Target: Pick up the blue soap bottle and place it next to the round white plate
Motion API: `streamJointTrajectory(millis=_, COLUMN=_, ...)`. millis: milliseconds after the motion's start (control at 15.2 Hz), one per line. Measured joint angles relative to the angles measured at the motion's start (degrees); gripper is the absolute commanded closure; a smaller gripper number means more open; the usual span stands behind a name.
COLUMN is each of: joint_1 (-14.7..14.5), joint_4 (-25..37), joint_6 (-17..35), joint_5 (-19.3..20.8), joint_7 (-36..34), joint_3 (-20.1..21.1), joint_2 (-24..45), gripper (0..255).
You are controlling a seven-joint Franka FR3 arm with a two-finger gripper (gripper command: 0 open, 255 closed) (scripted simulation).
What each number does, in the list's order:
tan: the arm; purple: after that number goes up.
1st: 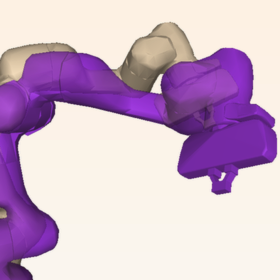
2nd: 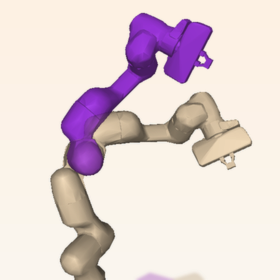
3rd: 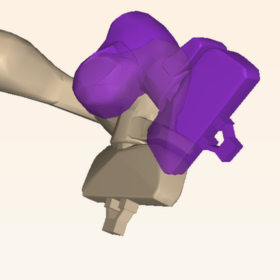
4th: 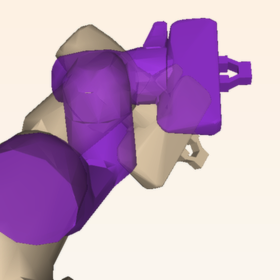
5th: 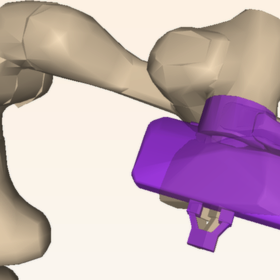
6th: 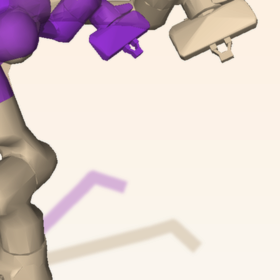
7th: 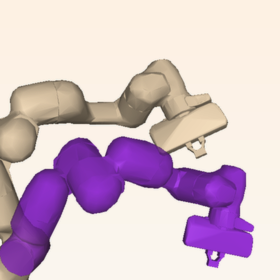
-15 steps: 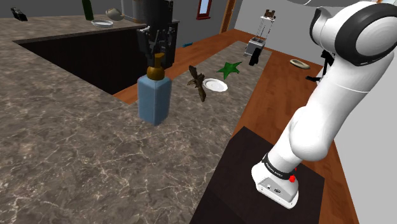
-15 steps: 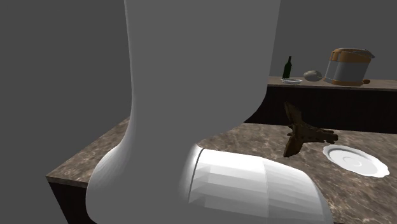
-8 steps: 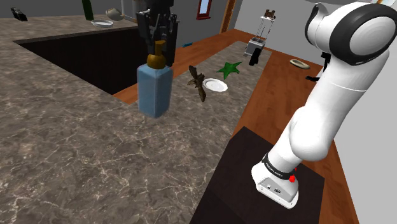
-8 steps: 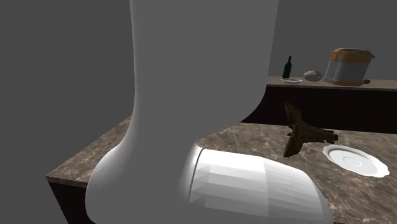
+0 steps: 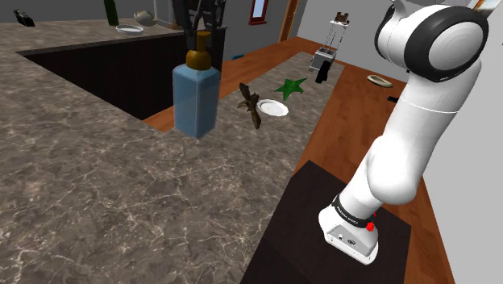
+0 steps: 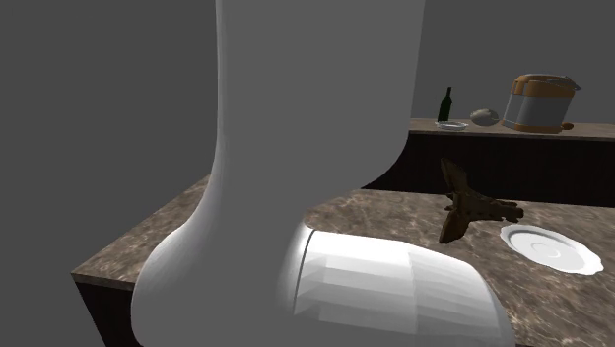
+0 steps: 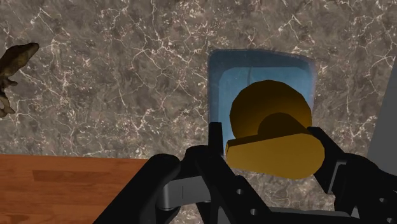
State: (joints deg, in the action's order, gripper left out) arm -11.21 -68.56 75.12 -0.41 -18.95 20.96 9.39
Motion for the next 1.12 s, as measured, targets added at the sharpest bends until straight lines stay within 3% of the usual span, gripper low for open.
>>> streamJointTrajectory(millis=264, joint_1=-0.7, joint_4=6.4, joint_6=-4.2, joint_5=0.9, joint_7=-0.5, joint_3=0.2, joint_2=2.3, gripper=255)
streamJointTrajectory(millis=660, joint_1=-4.0, joint_4=22.7, joint_6=-13.3, joint_5=3.9, joint_7=-2.2, joint_3=0.8, joint_2=9.7, gripper=255)
streamJointTrajectory(millis=792, joint_1=-1.8, joint_4=18.7, joint_6=-12.1, joint_5=2.8, joint_7=-0.5, joint_3=0.4, joint_2=7.0, gripper=255)
streamJointTrajectory(millis=1122, joint_1=5.7, joint_4=0.3, joint_6=-5.0, joint_5=-1.5, joint_7=7.5, joint_3=-2.5, joint_2=-4.6, gripper=255)
